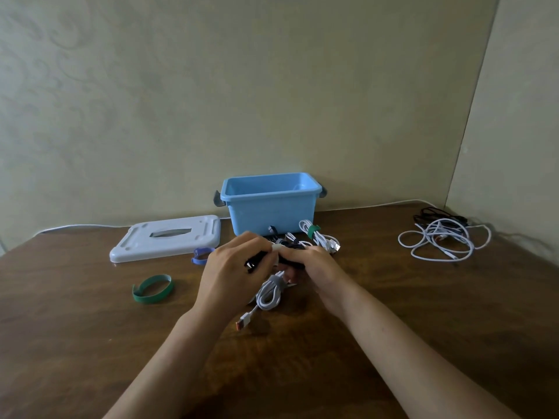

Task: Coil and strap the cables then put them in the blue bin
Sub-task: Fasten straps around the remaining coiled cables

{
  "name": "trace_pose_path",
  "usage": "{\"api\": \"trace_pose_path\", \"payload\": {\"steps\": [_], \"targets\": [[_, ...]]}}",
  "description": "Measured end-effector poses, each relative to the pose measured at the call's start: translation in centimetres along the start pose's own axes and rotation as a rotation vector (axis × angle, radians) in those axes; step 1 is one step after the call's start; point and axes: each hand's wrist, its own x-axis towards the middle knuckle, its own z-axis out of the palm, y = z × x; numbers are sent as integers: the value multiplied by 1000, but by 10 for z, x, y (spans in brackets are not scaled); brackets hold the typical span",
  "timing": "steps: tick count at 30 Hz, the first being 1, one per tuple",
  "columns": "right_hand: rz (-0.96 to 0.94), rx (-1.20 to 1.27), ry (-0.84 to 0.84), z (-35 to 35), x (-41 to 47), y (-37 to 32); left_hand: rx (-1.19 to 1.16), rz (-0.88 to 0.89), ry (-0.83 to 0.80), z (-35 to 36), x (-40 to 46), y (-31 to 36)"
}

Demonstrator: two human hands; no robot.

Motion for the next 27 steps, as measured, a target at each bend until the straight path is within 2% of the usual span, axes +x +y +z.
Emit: {"api": "trace_pose_path", "payload": {"steps": [4,12,20,27], "targets": [[43,43,-30,-1,3,2,-80,-48,-3,1,0,0],[114,144,-69,-6,9,5,-189,-74,-123,2,1,-5],[103,-15,27,-8,13,6,-340,-278,-125,3,3,-5],[107,-151,104,-10,18,7,-221,-199,-215,2,1,-7]]}}
